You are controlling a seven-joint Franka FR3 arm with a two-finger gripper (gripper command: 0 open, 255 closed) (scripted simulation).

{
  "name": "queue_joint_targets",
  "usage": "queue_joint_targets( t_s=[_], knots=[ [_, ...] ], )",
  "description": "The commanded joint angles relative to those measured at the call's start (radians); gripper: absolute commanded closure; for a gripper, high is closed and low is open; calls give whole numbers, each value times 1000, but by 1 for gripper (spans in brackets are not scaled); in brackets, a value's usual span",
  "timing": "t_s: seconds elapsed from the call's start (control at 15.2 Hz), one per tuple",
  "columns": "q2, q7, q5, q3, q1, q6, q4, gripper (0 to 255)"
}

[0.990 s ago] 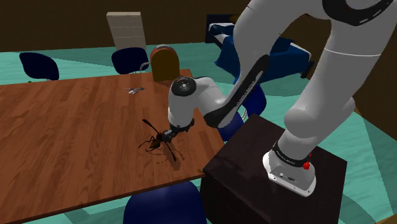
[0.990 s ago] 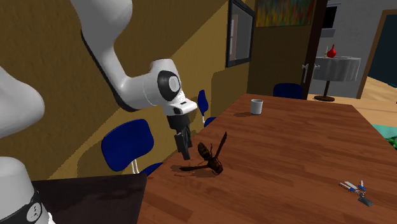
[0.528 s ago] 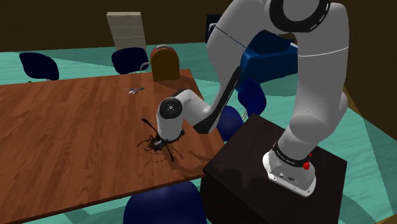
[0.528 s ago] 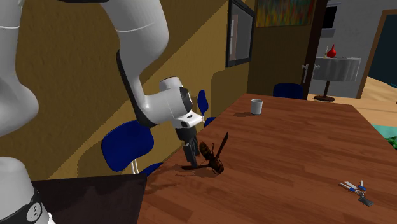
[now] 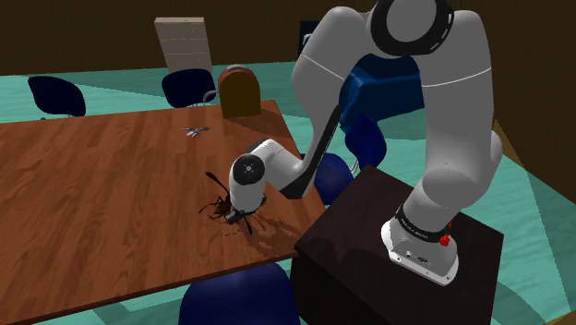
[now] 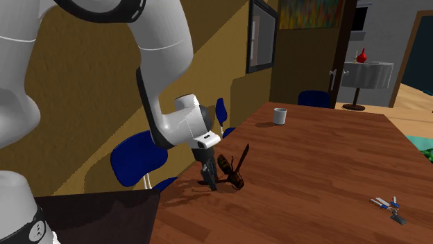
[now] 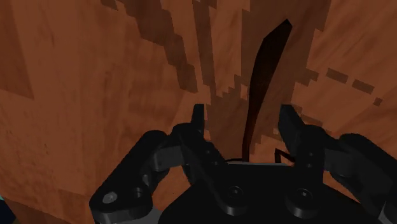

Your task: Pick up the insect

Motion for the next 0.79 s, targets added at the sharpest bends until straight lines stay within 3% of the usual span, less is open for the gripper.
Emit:
queue_joint_targets(
  t_s=[0.0,0.53,0.73],
  knots=[
    [2,3,-4,-2,1,0,0,255],
    [3,2,-3,-2,1,0,2,255],
    [-40,-38,48,26,-21,-2,-17,255]
  ],
)
